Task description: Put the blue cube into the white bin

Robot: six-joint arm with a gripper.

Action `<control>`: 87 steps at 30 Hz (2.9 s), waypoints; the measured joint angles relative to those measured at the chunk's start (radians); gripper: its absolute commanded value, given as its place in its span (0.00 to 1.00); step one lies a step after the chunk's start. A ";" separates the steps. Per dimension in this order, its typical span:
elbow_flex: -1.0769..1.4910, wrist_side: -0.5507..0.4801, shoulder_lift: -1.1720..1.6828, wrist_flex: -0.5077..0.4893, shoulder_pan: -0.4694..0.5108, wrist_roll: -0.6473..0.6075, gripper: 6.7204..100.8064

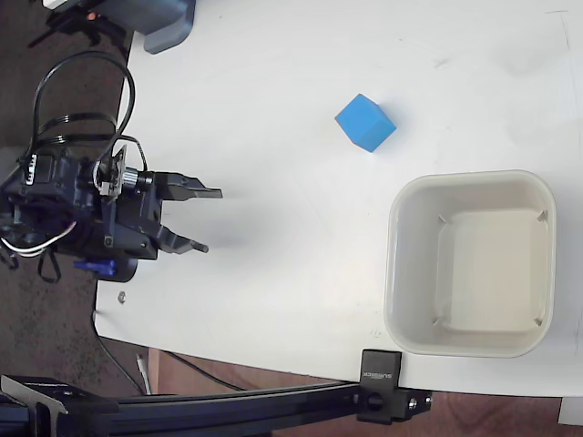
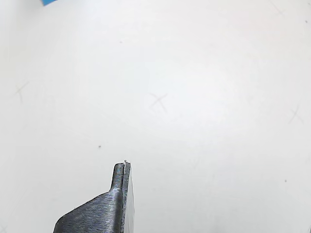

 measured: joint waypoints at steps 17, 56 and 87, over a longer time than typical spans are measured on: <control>0.000 0.002 0.000 0.000 -0.006 0.002 0.99; -1.298 0.876 -1.663 -0.150 -0.551 1.135 0.99; -1.646 0.848 -1.996 0.023 -0.518 1.316 0.91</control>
